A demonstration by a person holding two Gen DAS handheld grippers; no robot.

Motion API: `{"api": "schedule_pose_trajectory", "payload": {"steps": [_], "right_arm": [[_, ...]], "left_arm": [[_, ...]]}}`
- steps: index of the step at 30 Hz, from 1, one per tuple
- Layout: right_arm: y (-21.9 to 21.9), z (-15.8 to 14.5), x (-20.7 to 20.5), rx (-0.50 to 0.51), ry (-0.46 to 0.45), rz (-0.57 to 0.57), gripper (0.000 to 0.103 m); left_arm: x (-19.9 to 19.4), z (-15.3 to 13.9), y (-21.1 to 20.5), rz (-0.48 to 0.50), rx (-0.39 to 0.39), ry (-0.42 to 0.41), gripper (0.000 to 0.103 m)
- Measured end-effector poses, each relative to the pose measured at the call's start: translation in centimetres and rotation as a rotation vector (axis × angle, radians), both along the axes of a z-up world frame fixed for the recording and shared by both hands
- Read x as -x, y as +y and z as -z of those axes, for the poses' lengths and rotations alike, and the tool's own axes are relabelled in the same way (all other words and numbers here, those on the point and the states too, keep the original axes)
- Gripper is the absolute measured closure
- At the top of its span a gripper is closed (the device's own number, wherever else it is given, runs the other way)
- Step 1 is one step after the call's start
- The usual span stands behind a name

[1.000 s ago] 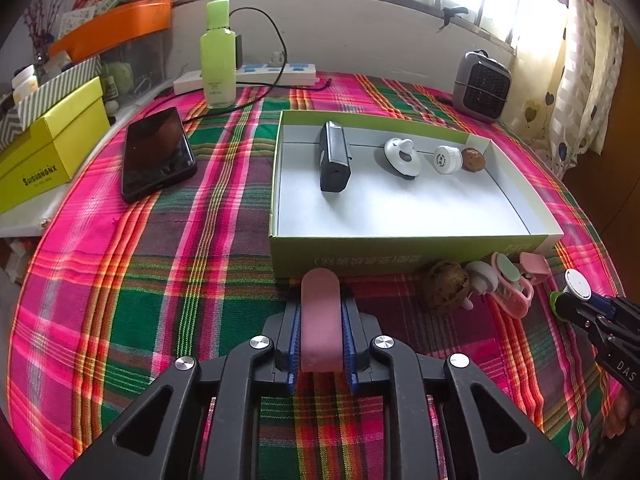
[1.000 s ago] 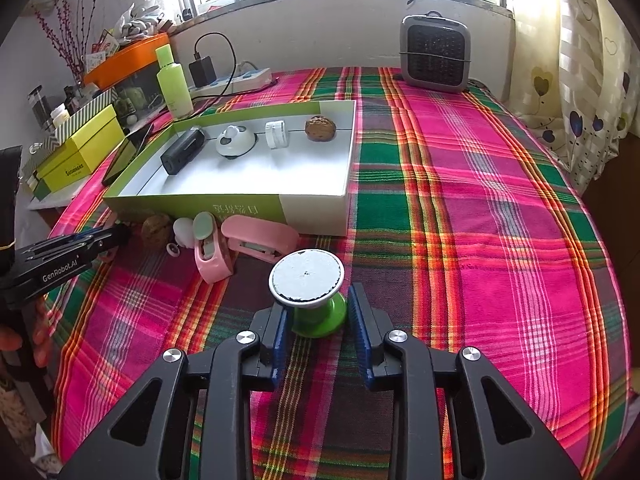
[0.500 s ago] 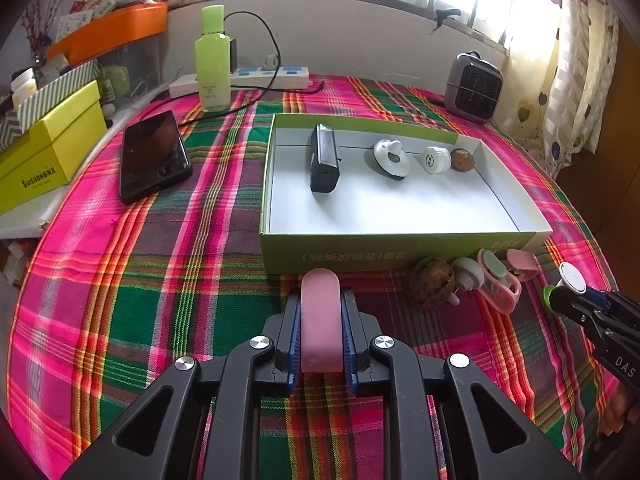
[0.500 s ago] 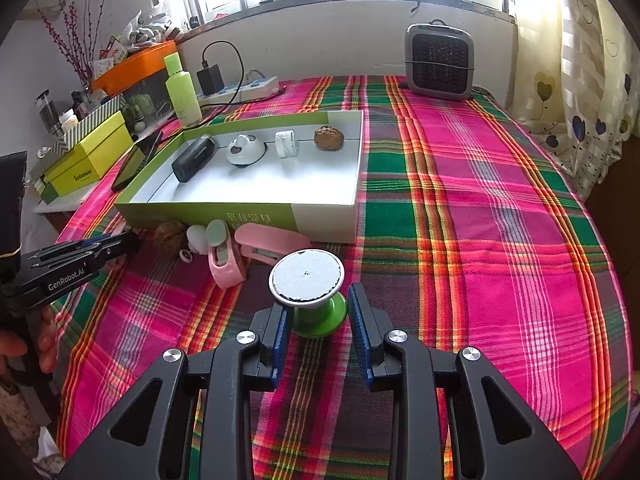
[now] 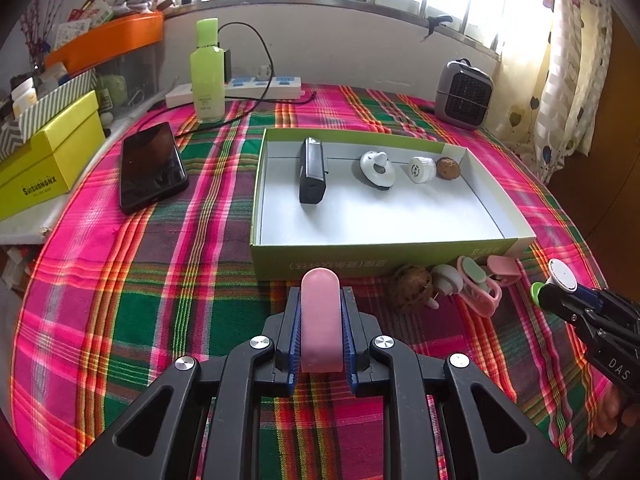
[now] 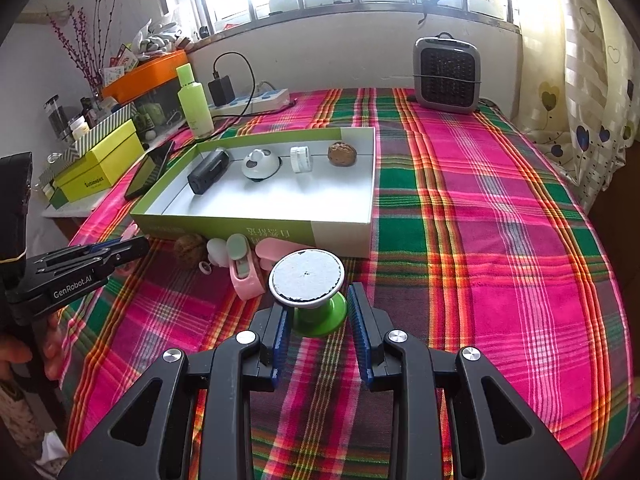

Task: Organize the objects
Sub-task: 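Lift and carry the pink block and green spool over the tray with both grippers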

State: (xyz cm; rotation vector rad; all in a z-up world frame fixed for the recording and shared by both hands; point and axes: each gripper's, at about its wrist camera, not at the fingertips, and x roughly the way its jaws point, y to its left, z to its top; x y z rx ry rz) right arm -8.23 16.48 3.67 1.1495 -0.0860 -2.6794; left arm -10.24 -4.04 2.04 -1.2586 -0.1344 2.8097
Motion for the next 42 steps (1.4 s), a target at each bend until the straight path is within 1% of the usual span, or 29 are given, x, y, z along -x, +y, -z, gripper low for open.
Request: {"api": "schedule_pose_trajectory", "payload": {"steps": [12,26,33,42], "right_arm": [[-0.7,-1.4,0.3,0.015,0.045,-0.014,0.074],[-1.2,-2.6,1.6,0.026,0.079,-0.018,0.074],[-1.4,-3.1,2.9,0.023,0.095,-0.026,0.074],[-1.0,-3.2,5.1,0.026,0.088,-0.015,0.074]], "left_arm": [[0.3,-1.6,0.5,0.017,0.002,0.032,0.087],[1.9,-2.7,1.4,0.04,-0.003,0.057,0.087],[3.2,-3.1,1.6,0.049,0.0,0.056,0.087],[5.3,-3.0,1.7,0.056,-0.022,0.043,0.087]]}}
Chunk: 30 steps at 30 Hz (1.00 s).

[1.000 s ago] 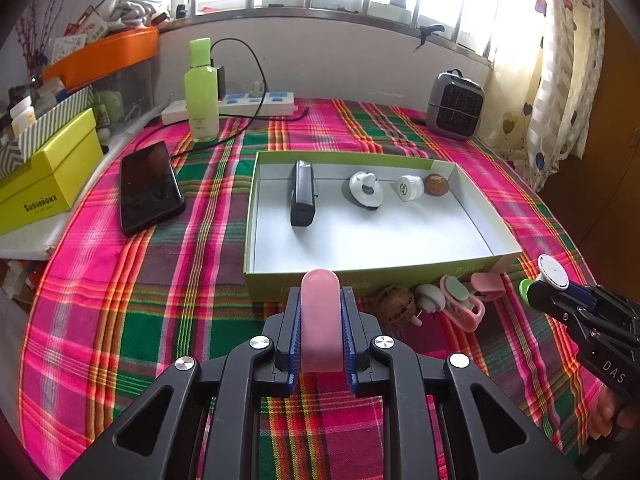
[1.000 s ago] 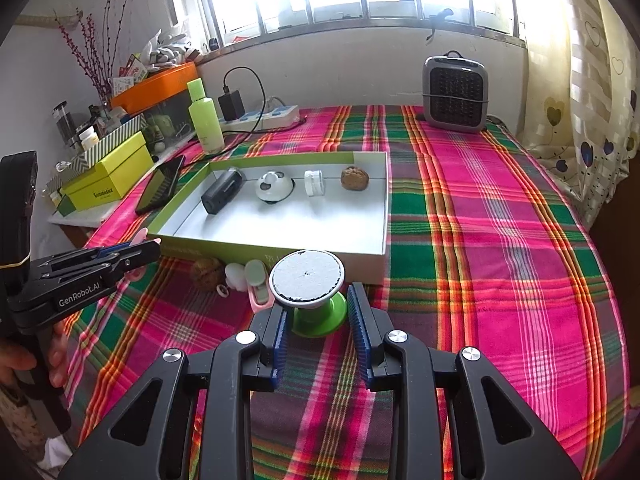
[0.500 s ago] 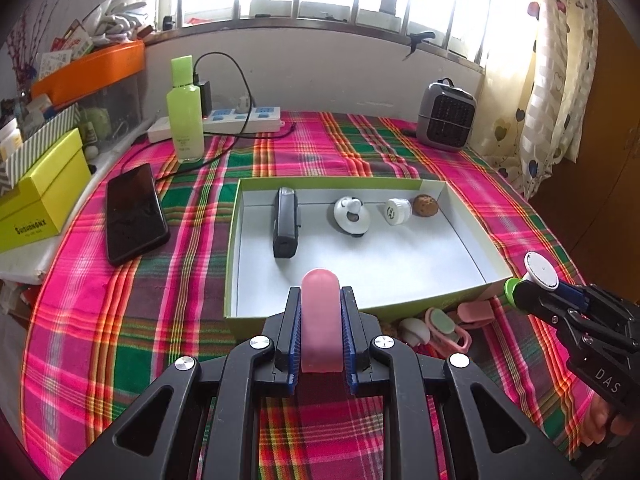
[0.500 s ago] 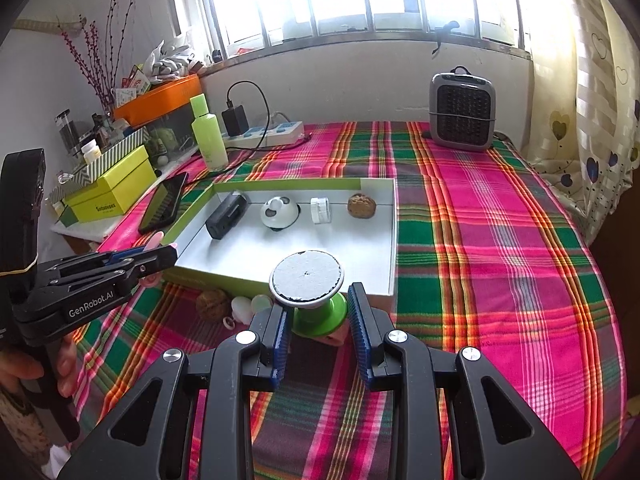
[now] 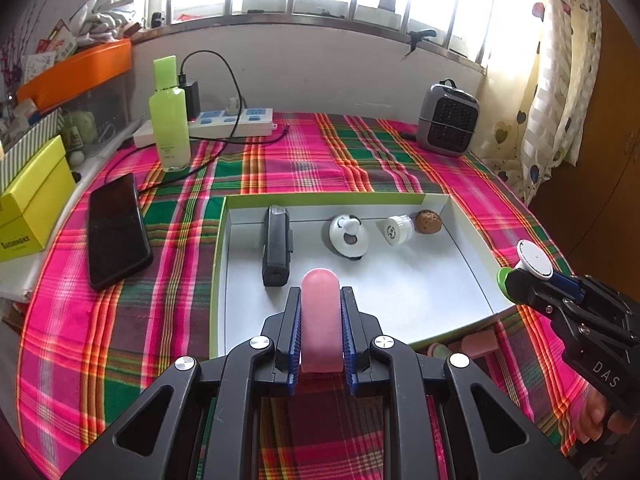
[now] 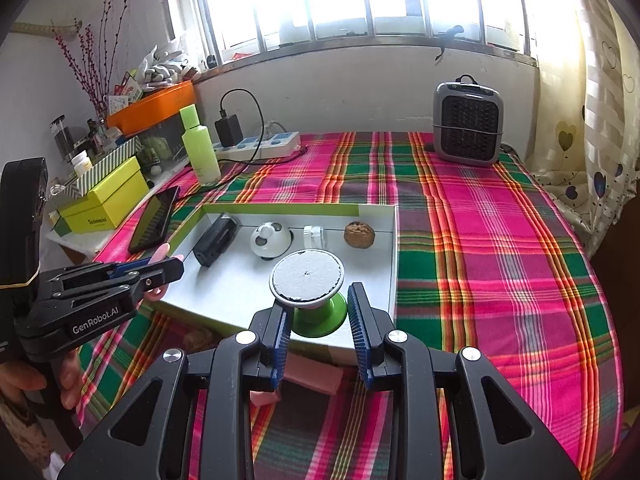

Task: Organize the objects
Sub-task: 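Lift and carry the pink block and green spool over the tray with both grippers, then lower both items into the tray and open both grippers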

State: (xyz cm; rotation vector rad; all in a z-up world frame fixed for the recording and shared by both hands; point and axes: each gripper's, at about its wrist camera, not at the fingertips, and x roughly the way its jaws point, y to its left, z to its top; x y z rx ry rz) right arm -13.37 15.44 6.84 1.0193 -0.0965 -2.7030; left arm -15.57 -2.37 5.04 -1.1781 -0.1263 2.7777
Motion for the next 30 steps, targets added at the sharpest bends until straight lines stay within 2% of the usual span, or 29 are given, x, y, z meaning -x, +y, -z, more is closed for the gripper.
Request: {"api": "schedule_pose_trajectory", "payload": {"steps": [16,30], "right_arm": [[0.6,1.6,5.8,-0.001,-0.036,0.001,0.074],[0.7,3.2,8.8,-0.01,-0.102,-0.026,0.074]], "left_arm": [[5.0,1.0,0.1,-0.005,0.0,-0.037,0.087],[7.7,2.3,0.4,-0.002,0.016,-0.078,0.087]]}}
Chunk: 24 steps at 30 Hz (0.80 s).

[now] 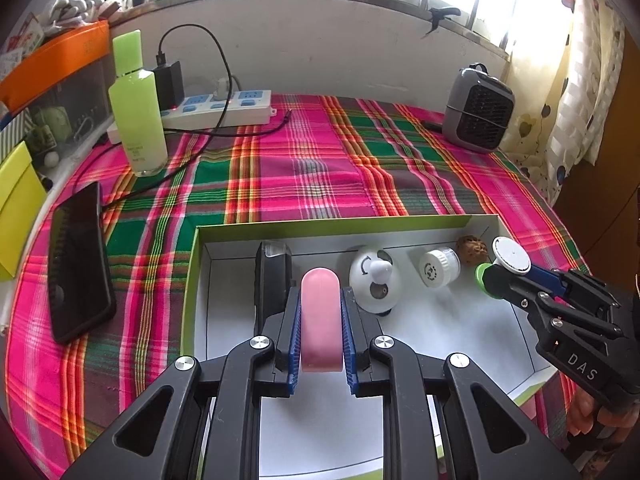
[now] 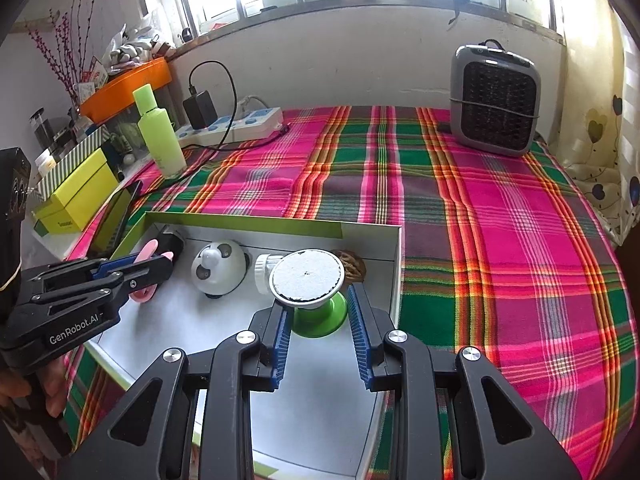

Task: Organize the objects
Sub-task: 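Lower both items into the tray and open both grippers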

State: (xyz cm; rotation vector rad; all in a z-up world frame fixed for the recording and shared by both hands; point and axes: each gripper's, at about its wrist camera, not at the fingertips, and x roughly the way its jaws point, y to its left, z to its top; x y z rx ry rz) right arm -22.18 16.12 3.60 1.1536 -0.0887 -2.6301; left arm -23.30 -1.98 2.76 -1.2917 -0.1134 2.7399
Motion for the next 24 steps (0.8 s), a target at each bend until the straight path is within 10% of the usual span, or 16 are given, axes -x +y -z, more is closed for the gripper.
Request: {"api": "schedule_pose_trajectory", "payload": {"steps": [24], "right_arm": [[-0.45,0.37,0.05,-0.013,0.009,-0.026,0.074]], "left_arm": [[0.68,0.82,1.05,0.014,0.048,-0.011,0.087]]}}
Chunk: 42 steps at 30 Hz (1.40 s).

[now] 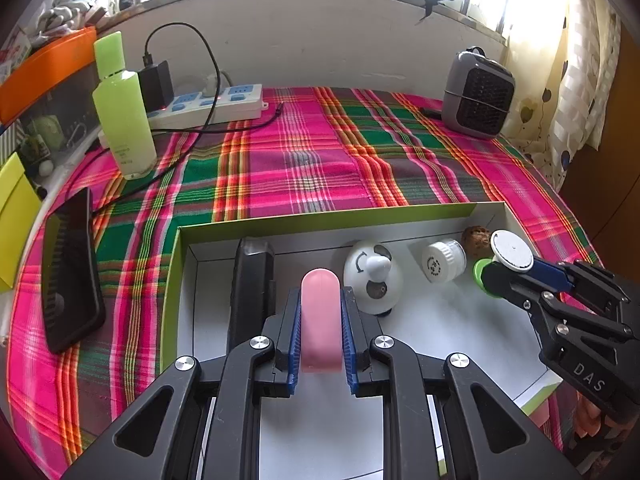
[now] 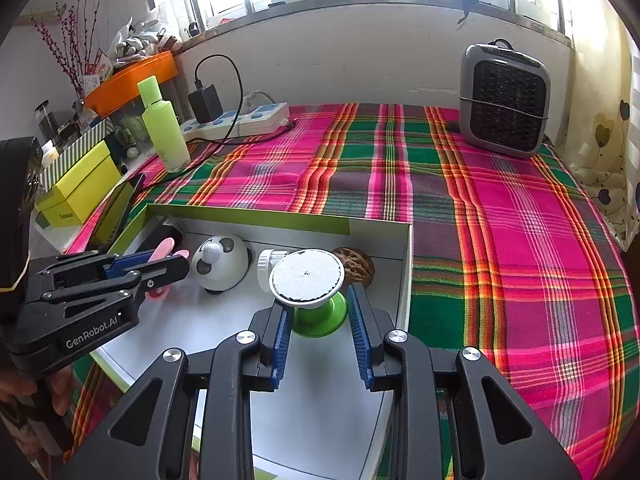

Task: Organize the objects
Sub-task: 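Lower both items into the tray and open both grippers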

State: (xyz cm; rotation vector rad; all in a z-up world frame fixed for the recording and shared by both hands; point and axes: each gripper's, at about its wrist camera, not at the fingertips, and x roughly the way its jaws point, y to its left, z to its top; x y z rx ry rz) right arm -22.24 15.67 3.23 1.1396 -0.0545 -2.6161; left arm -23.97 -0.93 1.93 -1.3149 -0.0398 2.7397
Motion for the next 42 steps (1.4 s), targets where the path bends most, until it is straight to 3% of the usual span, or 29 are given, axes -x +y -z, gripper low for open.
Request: {"api": "schedule_pose_trajectory", "payload": {"steps": [24,42], "right_arm": [[-0.6,0.3,0.1,-0.025,0.011,-0.027,0.074],[-1.1,0.4,-0.1,-0.07,-0.005,-0.037,0.074]], "left_arm": [[1.5,0.8,0.3,-0.002,0.007,-0.02,0.086],[1.2,0.7,0.0,-0.005,0.002,-0.024,0.071]]}}
